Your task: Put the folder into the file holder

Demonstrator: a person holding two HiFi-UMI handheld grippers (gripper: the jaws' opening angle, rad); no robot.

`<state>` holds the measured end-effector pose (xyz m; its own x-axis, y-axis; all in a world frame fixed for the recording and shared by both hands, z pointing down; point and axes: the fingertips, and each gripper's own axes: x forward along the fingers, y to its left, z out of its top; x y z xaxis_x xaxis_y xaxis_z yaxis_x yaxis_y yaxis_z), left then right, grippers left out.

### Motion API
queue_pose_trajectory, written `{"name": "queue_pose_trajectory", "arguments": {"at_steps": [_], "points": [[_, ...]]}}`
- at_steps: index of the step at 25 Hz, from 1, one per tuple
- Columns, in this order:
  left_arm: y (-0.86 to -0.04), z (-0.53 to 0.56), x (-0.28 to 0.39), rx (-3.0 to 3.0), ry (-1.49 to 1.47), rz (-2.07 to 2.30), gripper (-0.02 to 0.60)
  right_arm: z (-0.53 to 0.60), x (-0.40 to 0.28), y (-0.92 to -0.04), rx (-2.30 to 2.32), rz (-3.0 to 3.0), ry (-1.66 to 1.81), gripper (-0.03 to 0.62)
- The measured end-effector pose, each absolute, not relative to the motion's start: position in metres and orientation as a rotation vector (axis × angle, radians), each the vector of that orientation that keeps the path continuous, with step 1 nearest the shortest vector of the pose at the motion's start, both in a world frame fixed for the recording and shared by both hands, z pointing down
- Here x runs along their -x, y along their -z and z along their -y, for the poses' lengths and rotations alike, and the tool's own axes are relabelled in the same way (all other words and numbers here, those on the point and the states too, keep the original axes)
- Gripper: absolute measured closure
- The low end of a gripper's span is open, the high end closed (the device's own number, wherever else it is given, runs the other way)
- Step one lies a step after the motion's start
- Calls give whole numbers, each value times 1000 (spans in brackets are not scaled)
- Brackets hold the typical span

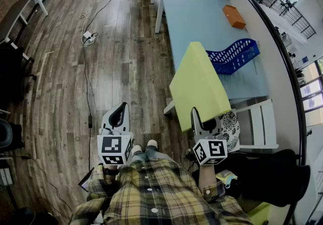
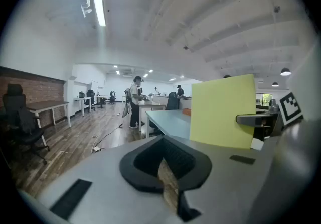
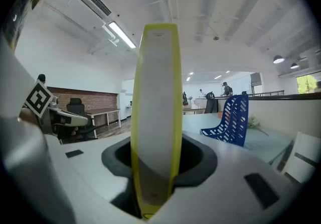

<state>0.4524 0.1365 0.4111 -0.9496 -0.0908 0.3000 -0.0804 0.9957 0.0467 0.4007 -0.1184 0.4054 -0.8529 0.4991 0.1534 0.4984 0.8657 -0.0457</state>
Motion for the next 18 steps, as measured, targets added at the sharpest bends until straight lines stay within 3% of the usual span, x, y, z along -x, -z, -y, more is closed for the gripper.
{"name": "queue_pose_trajectory", "arguments": {"at_steps": [18], "points": [[-411,-110,-436,-29,19,2828,591,149,-372,-411,869,2846,-71,422]]}}
